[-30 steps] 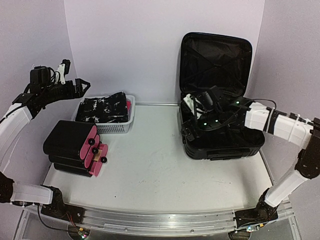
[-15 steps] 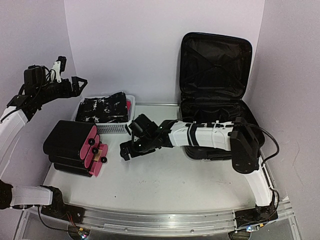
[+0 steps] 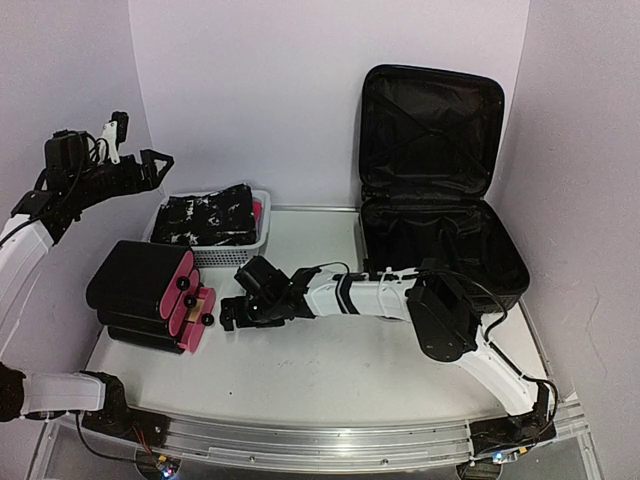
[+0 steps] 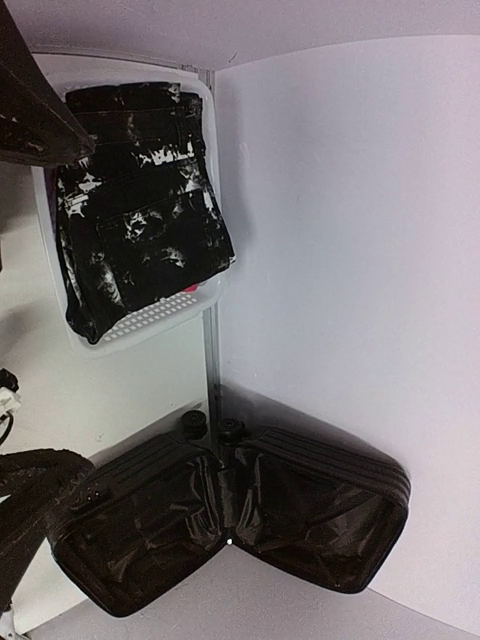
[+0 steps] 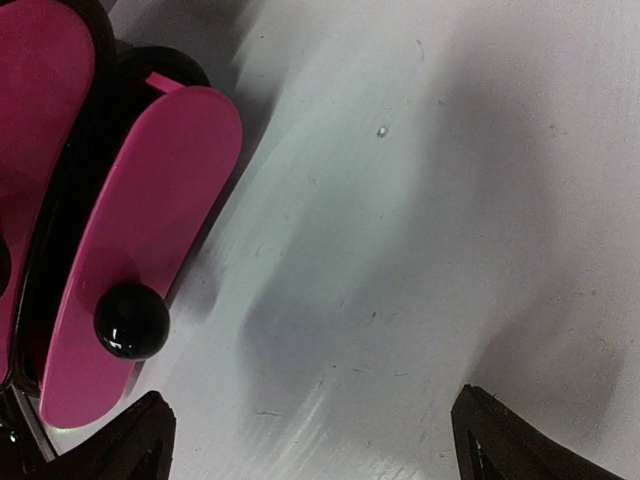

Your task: Open, take out, and arrange the luggage

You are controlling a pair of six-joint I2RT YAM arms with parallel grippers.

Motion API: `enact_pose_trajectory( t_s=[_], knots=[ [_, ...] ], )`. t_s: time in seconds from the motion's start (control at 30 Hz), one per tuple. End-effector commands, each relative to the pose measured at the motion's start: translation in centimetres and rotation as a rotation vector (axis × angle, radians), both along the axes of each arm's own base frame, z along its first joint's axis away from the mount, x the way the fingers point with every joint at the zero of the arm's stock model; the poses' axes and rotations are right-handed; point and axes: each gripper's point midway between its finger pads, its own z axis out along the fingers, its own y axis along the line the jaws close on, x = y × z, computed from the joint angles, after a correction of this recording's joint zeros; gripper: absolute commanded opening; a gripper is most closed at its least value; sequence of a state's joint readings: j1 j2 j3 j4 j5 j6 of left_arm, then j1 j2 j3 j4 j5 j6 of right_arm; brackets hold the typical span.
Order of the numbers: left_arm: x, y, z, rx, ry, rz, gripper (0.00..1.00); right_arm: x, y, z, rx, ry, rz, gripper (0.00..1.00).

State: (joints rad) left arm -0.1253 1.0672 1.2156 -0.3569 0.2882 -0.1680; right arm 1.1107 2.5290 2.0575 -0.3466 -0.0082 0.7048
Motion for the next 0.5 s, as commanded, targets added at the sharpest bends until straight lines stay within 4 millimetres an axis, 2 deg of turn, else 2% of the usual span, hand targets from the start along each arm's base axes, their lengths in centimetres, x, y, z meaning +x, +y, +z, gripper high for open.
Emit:
enact_pose_trajectory(
  t_s=[0.0, 0.1, 0.37, 0.47],
  knots=[
    [-0.9, -0.1, 2.5, -0.033, -0.077, -0.012, 0.98, -0.2, 2.1, 0.0, 0.060, 0.008, -0.021, 0.98],
    [-1.1, 0.0, 2.7, -0.034, -0.082, -0.010, 0.98, -0.8, 2.7, -0.6, 0.057, 0.004, -0.009, 0.98],
    [-1.0, 0.0, 2.6, -0.039, -0.077, -0.008, 0.98, 0.3, 2.8, -2.6, -0.013, -0.102, -0.049, 0.98],
    [-1.1, -0.1, 2.6, -0.039, -0.078, -0.009, 0.98, 0.5, 3.5, -3.1, -0.012, -0.115, -0.041, 0.98]
  ],
)
